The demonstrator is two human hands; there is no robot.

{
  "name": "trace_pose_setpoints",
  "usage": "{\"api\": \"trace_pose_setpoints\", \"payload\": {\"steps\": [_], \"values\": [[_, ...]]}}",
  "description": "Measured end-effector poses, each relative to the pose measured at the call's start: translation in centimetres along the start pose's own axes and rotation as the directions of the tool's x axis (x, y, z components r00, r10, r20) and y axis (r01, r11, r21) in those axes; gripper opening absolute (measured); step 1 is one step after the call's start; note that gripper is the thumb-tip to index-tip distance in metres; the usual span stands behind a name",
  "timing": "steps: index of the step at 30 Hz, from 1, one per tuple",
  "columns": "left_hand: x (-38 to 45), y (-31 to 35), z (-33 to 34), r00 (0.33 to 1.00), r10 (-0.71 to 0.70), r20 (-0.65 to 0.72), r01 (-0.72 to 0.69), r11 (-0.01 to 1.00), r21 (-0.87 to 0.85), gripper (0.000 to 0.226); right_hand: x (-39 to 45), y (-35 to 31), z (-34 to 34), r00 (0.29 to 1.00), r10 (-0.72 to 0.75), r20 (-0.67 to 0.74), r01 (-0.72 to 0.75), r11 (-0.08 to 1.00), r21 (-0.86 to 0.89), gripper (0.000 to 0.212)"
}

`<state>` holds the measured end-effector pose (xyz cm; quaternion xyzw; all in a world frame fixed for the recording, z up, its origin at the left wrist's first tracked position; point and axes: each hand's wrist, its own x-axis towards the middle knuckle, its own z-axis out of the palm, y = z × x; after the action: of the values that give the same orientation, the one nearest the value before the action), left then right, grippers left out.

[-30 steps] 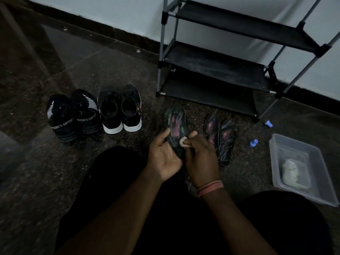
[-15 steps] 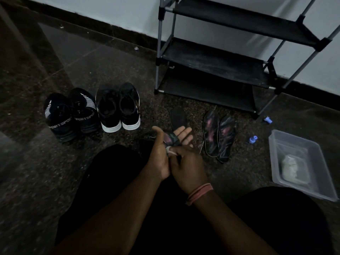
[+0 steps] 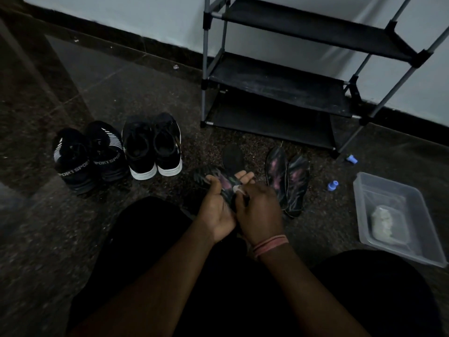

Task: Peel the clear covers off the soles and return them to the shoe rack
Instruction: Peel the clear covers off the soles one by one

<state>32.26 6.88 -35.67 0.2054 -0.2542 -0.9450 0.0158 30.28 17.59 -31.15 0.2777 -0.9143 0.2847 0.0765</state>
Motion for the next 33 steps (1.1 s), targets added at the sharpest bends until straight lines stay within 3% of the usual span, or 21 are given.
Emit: {"api": "trace_pose_setpoints", "payload": {"steps": [2,6,10,15,17,19,24,28,33], "values": [[-0.2,0.0,-0.2,1.0,-0.006,-0.008,0.006,1.0,-0.013,0.083,-0.2,-0.6,0.0,0.999,-0.036,0.002,0.036,0.999,-0.017,0.014],[-0.5,0.6,-0.2,0.999,0.033,-0.007,-0.033,0.999,0.021,0.093,-2.0,-1.8,-0.2,0.986,-0.133,0.101,0.117,0.982,0.149,0.012],[-0.8,-0.1,0.4,0.999,-0.018,0.043,0.018,1.0,-0.016,0.088,0.4,1.1,-1.2,0.999,-0.003,-0.048,0.002,1.0,-0.012,0.012],[-0.7,0.6,0.1,1.0,0.022,-0.002,-0.022,1.0,-0.005,0.097,-2.3,-1.8,-0.4,0.984,-0.145,0.106,0.135,0.986,0.094,0.013],[-0.6,0.3,0.3,1.0,0.014,-0.01,-0.014,1.0,0.007,0.093,-1.3,-1.1,-0.4,0.994,-0.078,0.071,0.069,0.991,0.114,0.016],[-0.5,-0.2,0.2,1.0,-0.011,-0.025,0.011,1.0,0.01,0.087,-0.3,-0.4,-0.6,0.999,-0.026,0.02,0.026,0.999,0.028,0.02],[-0.3,0.0,-0.5,0.997,-0.01,-0.071,0.008,0.999,-0.032,0.082,-2.5,-2.8,-0.5,0.982,-0.123,0.141,0.104,0.985,0.136,0.02],[-0.9,-0.5,0.2,1.0,-0.017,-0.016,0.017,1.0,-0.007,0.082,-0.3,-0.5,-1.2,0.999,-0.026,0.033,0.026,1.0,-0.006,0.024],[-0.8,0.1,-0.2,0.998,0.008,-0.058,-0.008,1.0,0.006,0.085,-2.1,-2.0,-0.4,0.974,-0.057,0.218,0.029,0.991,0.13,0.015]]}}
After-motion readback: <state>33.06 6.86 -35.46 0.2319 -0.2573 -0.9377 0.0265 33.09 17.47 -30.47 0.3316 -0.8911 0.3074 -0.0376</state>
